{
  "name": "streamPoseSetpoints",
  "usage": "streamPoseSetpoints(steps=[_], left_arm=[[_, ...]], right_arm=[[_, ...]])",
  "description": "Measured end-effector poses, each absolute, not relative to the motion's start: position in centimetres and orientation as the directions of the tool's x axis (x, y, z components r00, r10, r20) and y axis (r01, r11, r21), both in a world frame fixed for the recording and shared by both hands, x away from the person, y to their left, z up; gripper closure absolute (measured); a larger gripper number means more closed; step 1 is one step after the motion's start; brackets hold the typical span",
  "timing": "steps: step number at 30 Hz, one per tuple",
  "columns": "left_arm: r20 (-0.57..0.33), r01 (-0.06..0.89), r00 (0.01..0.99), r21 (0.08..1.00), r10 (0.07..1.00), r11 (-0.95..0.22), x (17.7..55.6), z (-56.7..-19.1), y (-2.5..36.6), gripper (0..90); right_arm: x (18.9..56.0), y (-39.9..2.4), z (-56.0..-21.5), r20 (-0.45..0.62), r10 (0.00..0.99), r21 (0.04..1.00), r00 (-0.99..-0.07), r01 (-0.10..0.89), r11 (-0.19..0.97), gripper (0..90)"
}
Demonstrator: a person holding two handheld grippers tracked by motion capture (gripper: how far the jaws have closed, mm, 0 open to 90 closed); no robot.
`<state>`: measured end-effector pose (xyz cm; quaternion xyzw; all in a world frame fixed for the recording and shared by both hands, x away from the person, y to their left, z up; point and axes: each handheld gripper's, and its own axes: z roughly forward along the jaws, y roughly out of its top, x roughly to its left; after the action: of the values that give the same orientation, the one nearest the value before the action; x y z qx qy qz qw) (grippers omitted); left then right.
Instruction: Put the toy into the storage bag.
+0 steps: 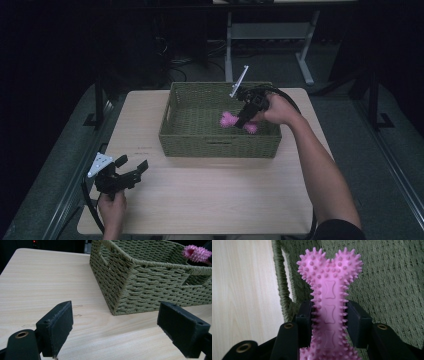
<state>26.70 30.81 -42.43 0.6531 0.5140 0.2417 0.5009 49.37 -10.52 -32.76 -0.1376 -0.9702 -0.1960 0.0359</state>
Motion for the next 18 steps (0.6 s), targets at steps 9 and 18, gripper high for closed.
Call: streamPoseSetpoints(steps=[9, 18], left_arm=[[-0.2, 0.429, 0.355, 0.903, 0.913, 0.031, 26.7, -42.4, 30.8, 12.8], [-0.199, 0.431, 0.355, 0.902, 0.913, 0.029, 26.7, -42.4, 30.9, 12.8]], right_arm=[[49.7, -10.1, -33.9, 0.136, 0.255, 0.354, -0.957, 0.288, 0.89, 58.3], [49.9, -9.8, -34.8, 0.141, 0.258, 0.346, -0.956, 0.292, 0.892, 58.3]])
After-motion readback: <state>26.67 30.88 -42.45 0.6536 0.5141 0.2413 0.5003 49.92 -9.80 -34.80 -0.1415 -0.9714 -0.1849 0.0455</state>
